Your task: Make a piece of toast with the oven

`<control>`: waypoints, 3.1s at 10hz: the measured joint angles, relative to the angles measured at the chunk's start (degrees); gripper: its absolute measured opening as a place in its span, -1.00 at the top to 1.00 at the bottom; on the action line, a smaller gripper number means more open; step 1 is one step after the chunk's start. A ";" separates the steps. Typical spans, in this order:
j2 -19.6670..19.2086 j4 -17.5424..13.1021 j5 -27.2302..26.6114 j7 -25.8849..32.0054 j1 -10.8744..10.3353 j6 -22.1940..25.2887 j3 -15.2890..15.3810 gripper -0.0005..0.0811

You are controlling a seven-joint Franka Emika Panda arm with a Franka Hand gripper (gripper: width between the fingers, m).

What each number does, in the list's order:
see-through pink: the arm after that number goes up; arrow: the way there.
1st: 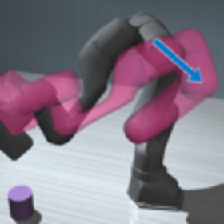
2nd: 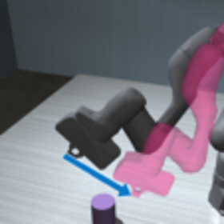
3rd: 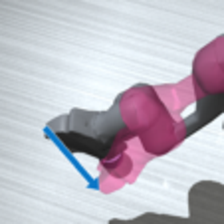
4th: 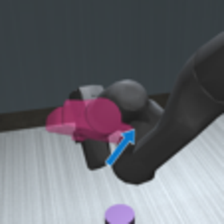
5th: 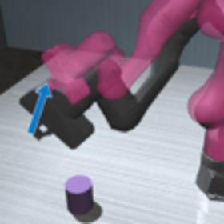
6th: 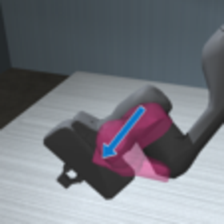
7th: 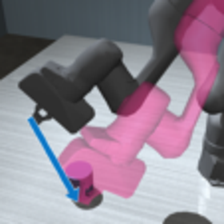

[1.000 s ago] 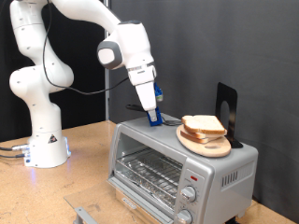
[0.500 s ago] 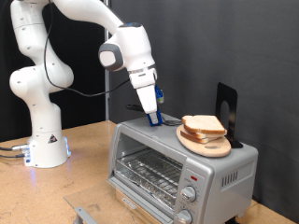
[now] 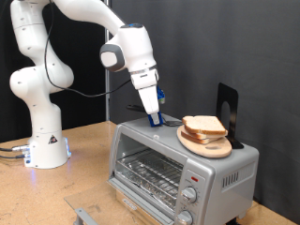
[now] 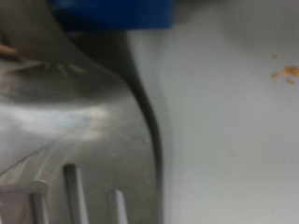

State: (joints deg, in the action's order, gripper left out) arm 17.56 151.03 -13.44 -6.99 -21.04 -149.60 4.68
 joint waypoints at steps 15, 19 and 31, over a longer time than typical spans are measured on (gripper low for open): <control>0.00 0.43 0.26 -1.82 -0.14 -0.12 1.40 -0.20; 0.00 0.55 0.64 -2.37 -0.06 -0.09 1.43 -0.65; 2.69 0.43 -2.74 0.00 -0.30 4.45 1.48 -0.99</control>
State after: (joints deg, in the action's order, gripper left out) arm 20.25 151.46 -16.19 -6.99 -21.34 -145.15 6.16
